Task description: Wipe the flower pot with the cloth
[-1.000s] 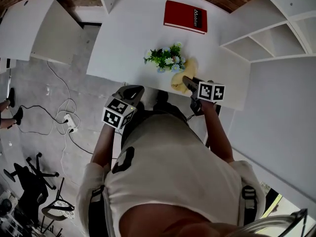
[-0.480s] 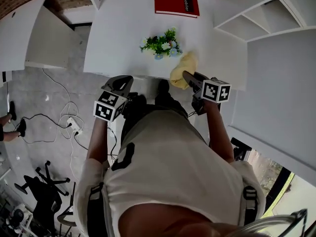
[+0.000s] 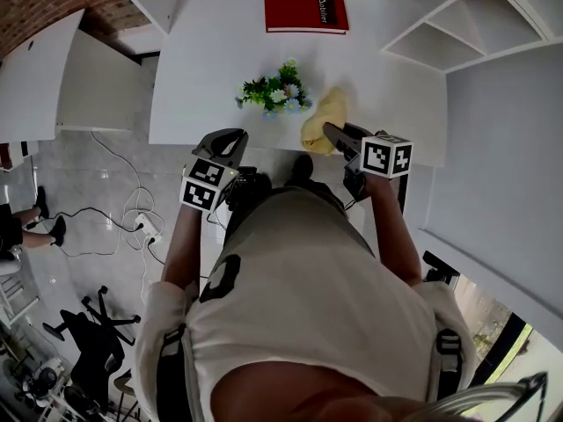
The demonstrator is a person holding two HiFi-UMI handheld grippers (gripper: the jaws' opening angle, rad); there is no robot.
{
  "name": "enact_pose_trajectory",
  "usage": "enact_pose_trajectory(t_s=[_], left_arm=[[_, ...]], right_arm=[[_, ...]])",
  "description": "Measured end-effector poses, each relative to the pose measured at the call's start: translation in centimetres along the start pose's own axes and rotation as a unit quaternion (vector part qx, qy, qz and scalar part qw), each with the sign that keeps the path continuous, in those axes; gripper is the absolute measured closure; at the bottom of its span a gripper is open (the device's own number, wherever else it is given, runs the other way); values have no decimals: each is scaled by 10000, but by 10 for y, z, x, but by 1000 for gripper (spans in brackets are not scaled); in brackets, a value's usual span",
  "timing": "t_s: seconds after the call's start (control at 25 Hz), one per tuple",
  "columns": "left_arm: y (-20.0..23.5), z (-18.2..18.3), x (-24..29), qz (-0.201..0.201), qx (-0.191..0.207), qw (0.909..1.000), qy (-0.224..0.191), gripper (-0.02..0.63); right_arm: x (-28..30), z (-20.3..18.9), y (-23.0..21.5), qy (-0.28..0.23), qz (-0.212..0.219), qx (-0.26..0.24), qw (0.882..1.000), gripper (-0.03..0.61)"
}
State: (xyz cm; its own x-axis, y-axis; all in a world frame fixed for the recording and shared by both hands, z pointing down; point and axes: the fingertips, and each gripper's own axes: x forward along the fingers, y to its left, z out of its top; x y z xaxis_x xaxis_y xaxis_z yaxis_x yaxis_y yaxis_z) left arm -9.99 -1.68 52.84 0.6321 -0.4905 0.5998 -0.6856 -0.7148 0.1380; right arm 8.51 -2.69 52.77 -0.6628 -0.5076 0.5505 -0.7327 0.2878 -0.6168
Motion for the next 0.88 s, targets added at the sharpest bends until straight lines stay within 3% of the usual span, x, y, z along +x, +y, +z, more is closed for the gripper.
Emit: enact_pose_trajectory(t_s=[0.28,0.4,0.48,0.6,0.76,0.88], left_arm=[[18,38,17,479,59,9987,132,584],[20,59,19,633,132,9979,52,437],[16,73,23,566,477,9972,125,393],[9,74,34,366,1245,9897,599,373],[14,63,53,166,2146,9691,1205,300],[19,59,69,-365,2646,9513,1538,275]], right_arm=[[7,40,-31,-8,608,70,9981,483],[16,53,-37,94,971,34,9952,483],[22,58,-38,203,1175,-35,9929,482],[31,61,-37,379,1305,-179,9906,482],[37,60,-31,441,1250,-334,9906,480],[42,55,-25,536,1015,-656,9912,479]])
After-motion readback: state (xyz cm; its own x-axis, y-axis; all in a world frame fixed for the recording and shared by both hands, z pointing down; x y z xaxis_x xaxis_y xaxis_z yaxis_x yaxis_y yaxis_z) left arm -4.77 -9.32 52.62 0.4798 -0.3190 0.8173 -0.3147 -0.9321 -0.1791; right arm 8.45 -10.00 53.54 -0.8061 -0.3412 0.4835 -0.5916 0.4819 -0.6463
